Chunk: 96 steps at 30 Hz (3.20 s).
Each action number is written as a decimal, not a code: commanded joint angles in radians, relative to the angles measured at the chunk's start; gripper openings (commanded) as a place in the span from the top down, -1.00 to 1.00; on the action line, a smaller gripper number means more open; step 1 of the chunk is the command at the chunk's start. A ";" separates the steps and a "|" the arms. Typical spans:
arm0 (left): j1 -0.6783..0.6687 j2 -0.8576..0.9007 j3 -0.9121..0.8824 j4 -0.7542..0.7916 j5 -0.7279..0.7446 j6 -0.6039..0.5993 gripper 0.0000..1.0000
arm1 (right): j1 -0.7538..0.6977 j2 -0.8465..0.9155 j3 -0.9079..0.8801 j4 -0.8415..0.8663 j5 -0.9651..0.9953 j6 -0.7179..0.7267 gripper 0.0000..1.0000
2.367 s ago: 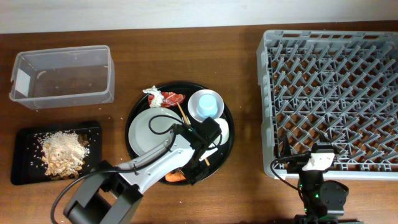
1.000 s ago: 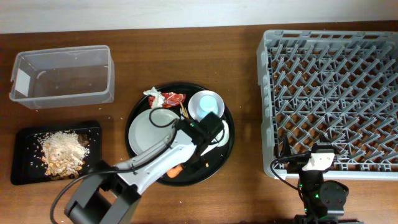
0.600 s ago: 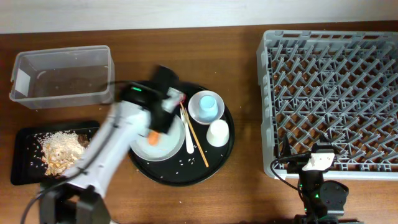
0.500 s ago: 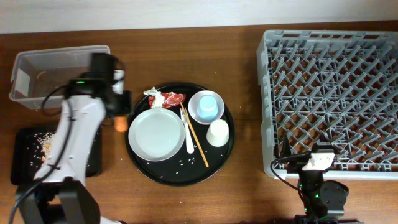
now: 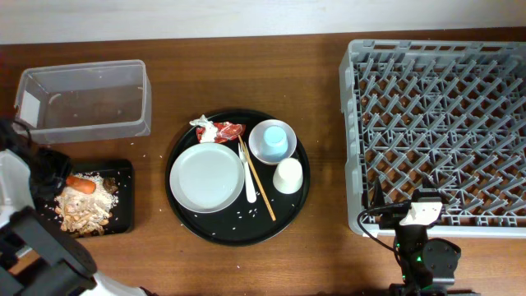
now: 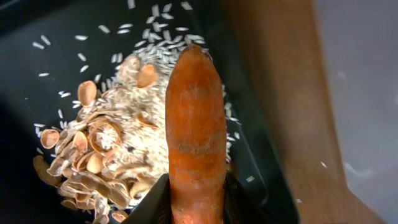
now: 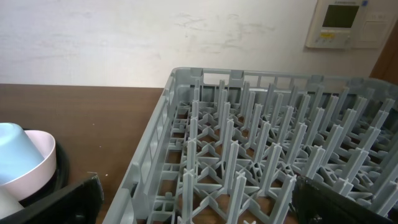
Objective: Sort waste into correct bins and load items into the dishwasher rack
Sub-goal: 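Carry the carrot left and release it onto the black tray, then grasp the white tissue on the red wrapper with the left gripper, then carry the tissue left and drop it into the clear plastic bin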
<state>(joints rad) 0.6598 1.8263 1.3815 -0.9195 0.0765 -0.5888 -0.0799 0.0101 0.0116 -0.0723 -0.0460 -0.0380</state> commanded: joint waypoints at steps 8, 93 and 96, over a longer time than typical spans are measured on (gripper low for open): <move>0.042 0.090 -0.008 -0.009 0.080 -0.054 0.01 | -0.006 -0.006 -0.006 -0.003 0.005 -0.007 -0.97; -0.932 -0.076 -0.004 0.417 -0.361 0.040 0.97 | -0.006 -0.006 -0.006 -0.003 0.005 -0.007 -0.97; -0.912 -0.112 -0.004 0.461 -0.580 0.039 0.94 | -0.006 -0.006 -0.006 -0.003 0.005 -0.007 -0.97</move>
<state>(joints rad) -0.2760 1.7481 1.3708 -0.4839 -0.3264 -0.5465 -0.0799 0.0101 0.0116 -0.0723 -0.0460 -0.0383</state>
